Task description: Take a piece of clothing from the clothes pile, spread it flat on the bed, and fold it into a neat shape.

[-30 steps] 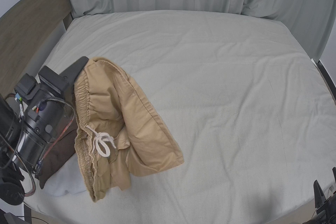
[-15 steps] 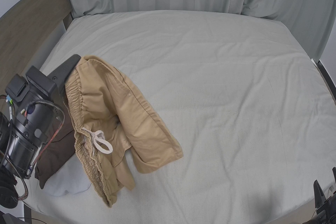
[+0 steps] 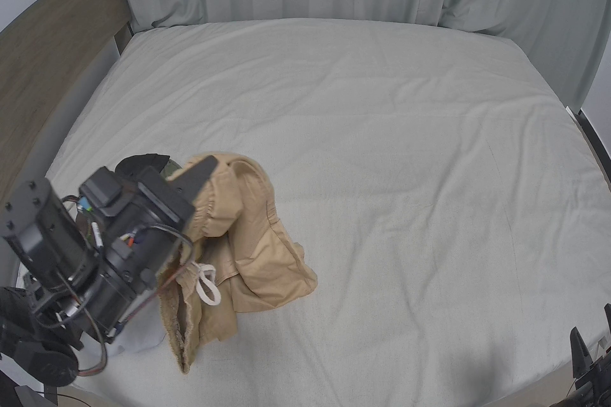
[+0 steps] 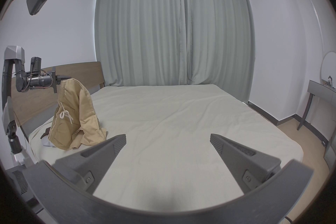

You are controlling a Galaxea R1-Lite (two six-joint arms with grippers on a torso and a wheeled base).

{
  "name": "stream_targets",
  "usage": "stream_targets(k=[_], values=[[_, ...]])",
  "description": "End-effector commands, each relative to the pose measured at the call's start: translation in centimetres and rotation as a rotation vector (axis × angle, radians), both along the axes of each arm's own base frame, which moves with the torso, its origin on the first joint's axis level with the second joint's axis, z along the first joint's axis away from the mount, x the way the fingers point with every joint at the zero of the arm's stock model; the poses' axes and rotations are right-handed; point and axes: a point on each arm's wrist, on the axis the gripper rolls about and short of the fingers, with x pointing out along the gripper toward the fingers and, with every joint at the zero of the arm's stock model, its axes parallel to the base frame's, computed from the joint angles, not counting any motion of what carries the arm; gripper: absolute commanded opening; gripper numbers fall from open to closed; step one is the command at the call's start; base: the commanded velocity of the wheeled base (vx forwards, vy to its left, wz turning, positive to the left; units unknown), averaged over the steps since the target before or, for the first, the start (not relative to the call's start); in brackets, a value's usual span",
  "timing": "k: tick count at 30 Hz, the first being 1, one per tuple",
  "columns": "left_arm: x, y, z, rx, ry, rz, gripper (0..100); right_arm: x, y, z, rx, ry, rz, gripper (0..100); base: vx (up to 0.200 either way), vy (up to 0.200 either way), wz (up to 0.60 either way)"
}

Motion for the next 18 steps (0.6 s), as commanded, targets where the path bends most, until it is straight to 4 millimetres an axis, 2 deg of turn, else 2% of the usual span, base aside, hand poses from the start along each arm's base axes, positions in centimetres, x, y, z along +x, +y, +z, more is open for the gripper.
stream_targets(k=[1,2,3,4,5,8,11,14,18], values=[[0.9,-5.9,-2.4,0.046,0.053,-0.144,0,0.0,0.0,-0.5,0.001,0.001,0.001,100,0.0,0.0,0.0],[0.8,-6.9,-2.3,0.045,0.05,-0.17,0,0.0,0.0,-0.5,0.001,0.001,0.001,100,0.0,0.0,0.0],[0.8,-6.9,-2.3,0.045,0.05,-0.17,0,0.0,0.0,-0.5,0.001,0.001,0.001,100,0.0,0.0,0.0],[0.7,-8.6,-2.1,0.034,0.037,-0.211,0,0.0,0.0,-0.5,0.001,0.001,0.001,100,0.0,0.0,0.0],[0.4,-9.5,-2.0,0.03,0.034,-0.238,0,0.0,0.0,-0.5,0.001,0.001,0.001,100,0.0,0.0,0.0],[-0.7,-12.3,-1.8,0.014,0.017,-0.322,0,0.0,0.0,-0.5,0.001,0.001,0.001,100,0.0,0.0,0.0],[-2.3,-14.8,-0.4,-0.04,-0.023,-0.41,0,0.0,0.0,-0.5,0.001,0.001,0.001,100,0.0,0.0,0.0],[-3.7,-16.1,1.6,-0.102,-0.078,-0.51,0,0.0,0.0,-0.5,0.001,0.001,0.001,100,0.0,0.0,0.0],[-4.5,-16.2,6.6,-0.249,-0.199,-0.574,0,0.0,0.0,-0.5,0.001,0.001,0.001,100,0.0,0.0,0.0]])
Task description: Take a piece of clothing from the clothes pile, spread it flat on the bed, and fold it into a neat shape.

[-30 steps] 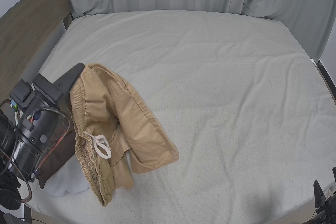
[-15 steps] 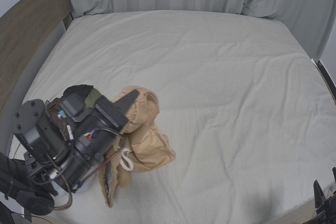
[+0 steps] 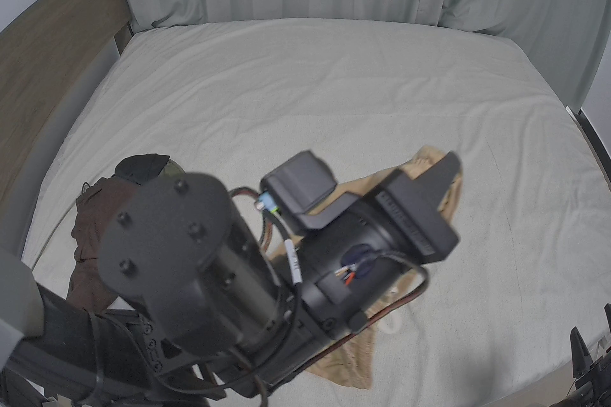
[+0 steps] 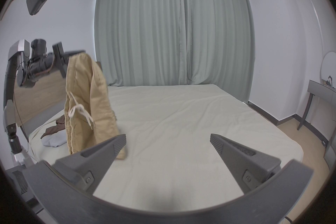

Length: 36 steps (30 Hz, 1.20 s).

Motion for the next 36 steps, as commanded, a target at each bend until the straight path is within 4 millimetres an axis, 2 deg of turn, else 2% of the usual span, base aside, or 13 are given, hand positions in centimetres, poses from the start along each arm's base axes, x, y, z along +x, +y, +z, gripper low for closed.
stream_targets(k=[1,4,6,9,10,12,13,14,17,18,21,28,36], values=[[-1.3,-1.1,5.5,-0.198,-0.088,-0.097,0,0.0,0.0,-0.5,0.0,0.001,0.001,100,0.0,0.0,0.0],[-0.7,-0.4,8.0,-0.296,-0.094,-0.079,0,0.0,0.0,-0.5,0.0,0.001,0.001,100,0.0,0.0,0.0],[0.0,0.0,7.7,-0.287,-0.078,-0.058,0,0.0,0.0,-0.5,0.0,0.001,0.001,100,0.0,0.0,0.0],[2.0,0.5,5.4,-0.215,-0.045,0.003,0,0.0,0.0,-0.5,0.0,0.001,0.001,100,0.0,0.0,0.0],[3.2,0.7,3.6,-0.163,-0.02,0.037,0,0.0,0.0,-0.5,0.002,0.001,0.001,100,0.0,0.0,0.0],[3.3,0.7,3.4,-0.16,-0.019,0.042,0,0.0,0.0,-0.5,0.002,0.001,0.001,100,0.0,0.0,0.0],[4.9,1.2,0.7,-0.078,0.015,0.098,0,0.0,0.0,-0.5,0.002,0.001,0.001,100,0.0,0.0,0.0],[5.3,1.5,-0.1,-0.048,0.022,0.116,0,0.0,0.0,-0.5,0.002,0.001,0.001,100,0.0,0.0,0.0],[5.4,2.6,-2.4,0.037,0.027,0.146,0,0.0,0.0,-0.5,0.002,0.001,0.001,100,0.0,0.0,0.0],[5.4,2.6,-2.4,0.037,0.027,0.146,0,0.0,0.0,-0.5,0.002,0.001,0.001,100,0.0,0.0,0.0],[5.5,4.8,-5.3,0.134,0.027,0.198,0,0.0,0.0,-0.5,0.002,0.001,-0.001,100,0.0,0.0,0.0],[6.5,8.1,-8.7,0.244,0.019,0.303,0,0.0,0.0,-0.5,0.002,0.001,-0.001,100,0.0,0.0,0.0],[8.3,11.5,-9.4,0.3,0.036,0.43,0,0.0,0.0,-0.5,0.002,0.001,-0.001,100,0.0,0.0,0.0]])
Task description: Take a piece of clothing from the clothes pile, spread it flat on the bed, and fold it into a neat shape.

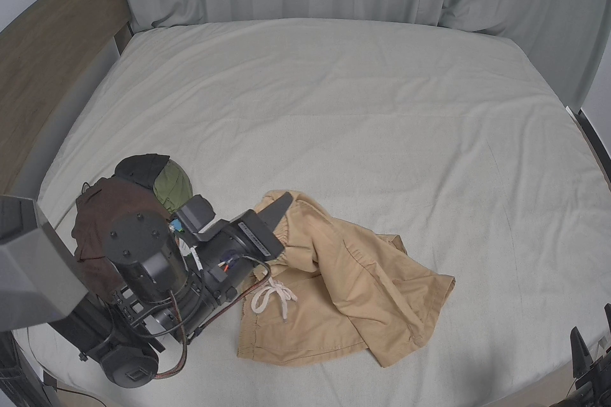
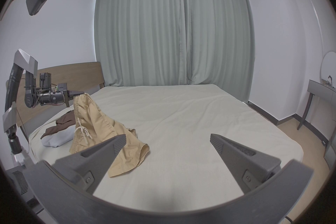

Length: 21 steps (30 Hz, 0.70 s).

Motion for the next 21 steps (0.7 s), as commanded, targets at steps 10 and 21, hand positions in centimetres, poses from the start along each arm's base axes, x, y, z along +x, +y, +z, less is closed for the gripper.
stream_targets(k=[10,21], values=[[3.2,5.7,-1.5,0.172,-0.018,0.222,0,0.0,0.0,-0.5,-0.003,0.001,0.004,100,0.0,0.0,0.0],[4.4,8.6,-3.2,0.346,-0.03,0.234,0,0.0,0.0,-0.5,-0.008,0.001,0.002,100,0.0,0.0,0.0]])
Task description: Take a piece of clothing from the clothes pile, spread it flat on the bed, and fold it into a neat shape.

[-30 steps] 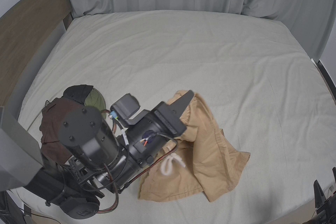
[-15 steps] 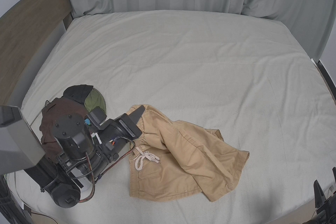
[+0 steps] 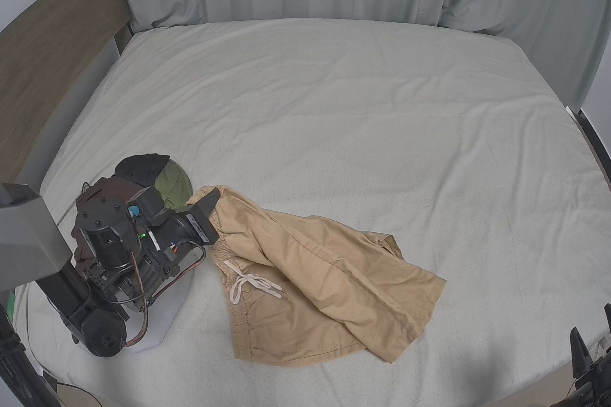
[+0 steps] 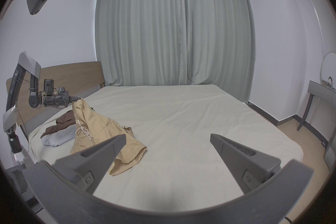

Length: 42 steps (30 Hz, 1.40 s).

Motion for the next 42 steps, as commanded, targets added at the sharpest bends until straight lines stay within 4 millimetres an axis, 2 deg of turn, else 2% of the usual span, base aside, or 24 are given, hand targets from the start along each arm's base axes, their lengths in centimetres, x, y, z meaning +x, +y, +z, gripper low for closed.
stream_targets(k=[1,9,12,29,31,32,33,35,37,42], values=[[0.3,0.9,-1.5,0.038,0.048,0.015,0,0.0,0.0,-0.5,-0.002,0.001,0.001,100,0.0,0.0,0.0],[0.7,1.0,-3.1,0.059,0.099,-0.009,0,0.0,0.0,-0.5,-0.009,0.001,0.0,100,0.0,0.0,0.0],[1.5,1.1,-4.1,0.065,0.123,-0.02,0,0.0,0.0,-0.5,-0.009,-0.001,0.003,100,0.0,0.0,0.0],[1.4,1.8,-4.0,0.067,0.125,-0.009,0,0.0,0.0,-0.5,-0.004,-0.005,0.004,100,0.0,0.0,0.0],[1.2,1.7,-3.8,0.071,0.117,-0.013,0,-0.4,0.1,1.8,-0.009,-0.166,0.024,100,0.0,0.0,0.0],[1.2,1.7,-3.7,0.08,0.114,-0.012,0,-1.1,0.1,3.9,-0.009,-0.275,0.026,100,0.0,0.0,0.0],[1.3,1.8,-3.7,0.09,0.106,-0.008,0,-1.1,0.1,5.8,-0.009,-0.31,0.026,100,0.0,0.0,0.0],[1.4,1.8,-3.7,0.098,0.102,-0.009,0,-0.6,0.1,7.8,-0.011,-0.286,0.036,100,0.0,0.0,0.0],[1.4,1.8,-3.7,0.099,0.099,-0.01,0,-0.5,0.0,8.1,-0.011,-0.272,0.052,100,0.0,0.0,0.0],[1.1,1.8,-3.1,0.097,0.084,-0.01,0,1.6,0.2,7.7,-0.028,-0.077,0.187,100,0.0,0.0,0.0]])
